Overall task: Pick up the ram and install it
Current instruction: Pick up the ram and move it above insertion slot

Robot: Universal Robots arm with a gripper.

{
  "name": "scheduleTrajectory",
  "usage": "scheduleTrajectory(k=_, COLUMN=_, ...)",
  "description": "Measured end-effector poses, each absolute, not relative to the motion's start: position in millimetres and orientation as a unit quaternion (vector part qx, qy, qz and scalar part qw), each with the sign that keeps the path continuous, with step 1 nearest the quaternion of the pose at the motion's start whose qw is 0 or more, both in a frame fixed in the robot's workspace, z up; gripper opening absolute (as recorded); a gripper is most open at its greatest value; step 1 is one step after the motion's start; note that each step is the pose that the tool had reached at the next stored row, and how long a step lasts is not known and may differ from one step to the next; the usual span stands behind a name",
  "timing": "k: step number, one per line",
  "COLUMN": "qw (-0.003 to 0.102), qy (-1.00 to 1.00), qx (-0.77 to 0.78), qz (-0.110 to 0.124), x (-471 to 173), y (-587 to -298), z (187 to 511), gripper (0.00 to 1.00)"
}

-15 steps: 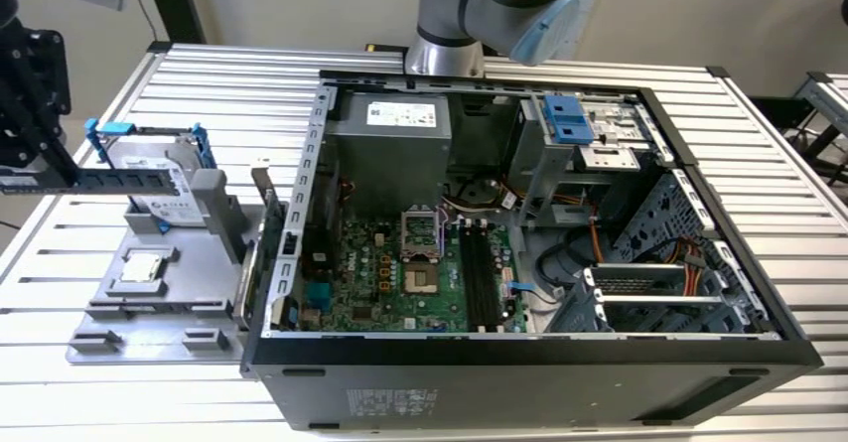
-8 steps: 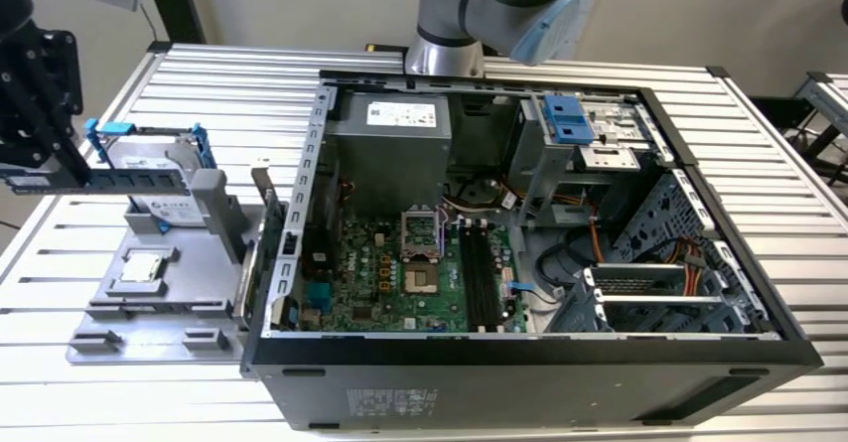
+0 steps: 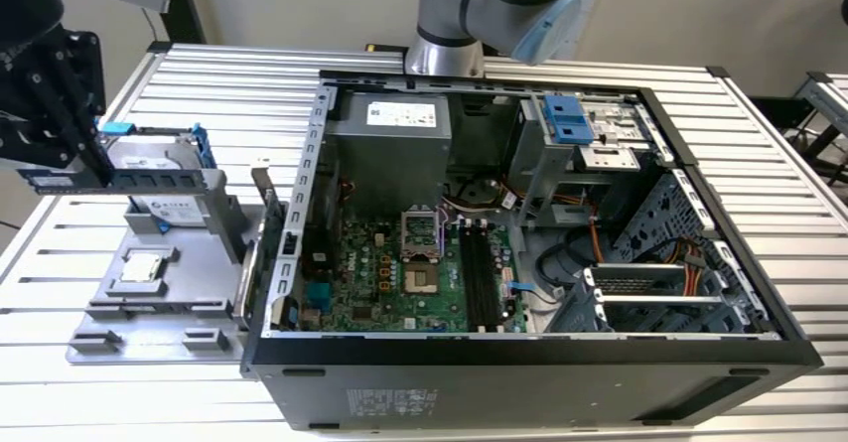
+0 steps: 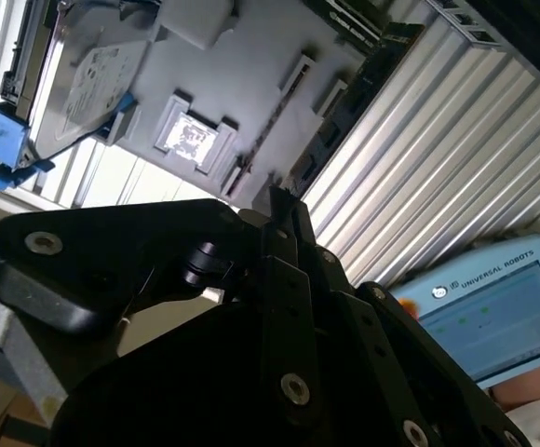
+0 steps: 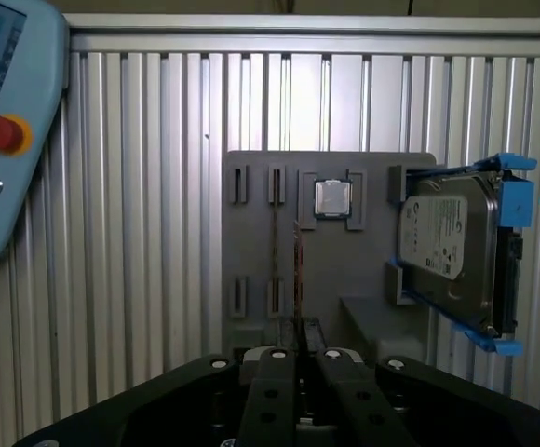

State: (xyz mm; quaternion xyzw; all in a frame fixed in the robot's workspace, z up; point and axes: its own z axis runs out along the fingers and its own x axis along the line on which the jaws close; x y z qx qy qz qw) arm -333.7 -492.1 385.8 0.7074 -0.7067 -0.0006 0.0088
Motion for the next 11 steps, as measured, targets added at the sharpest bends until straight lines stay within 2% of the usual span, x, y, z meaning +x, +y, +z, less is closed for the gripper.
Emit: scheduleTrajectory(k=11, qw=0.009, qy=-0.707, qx=0.707, qz=-0.001, x=-307.8, y=-492.1, z=385.8, gripper=0.0)
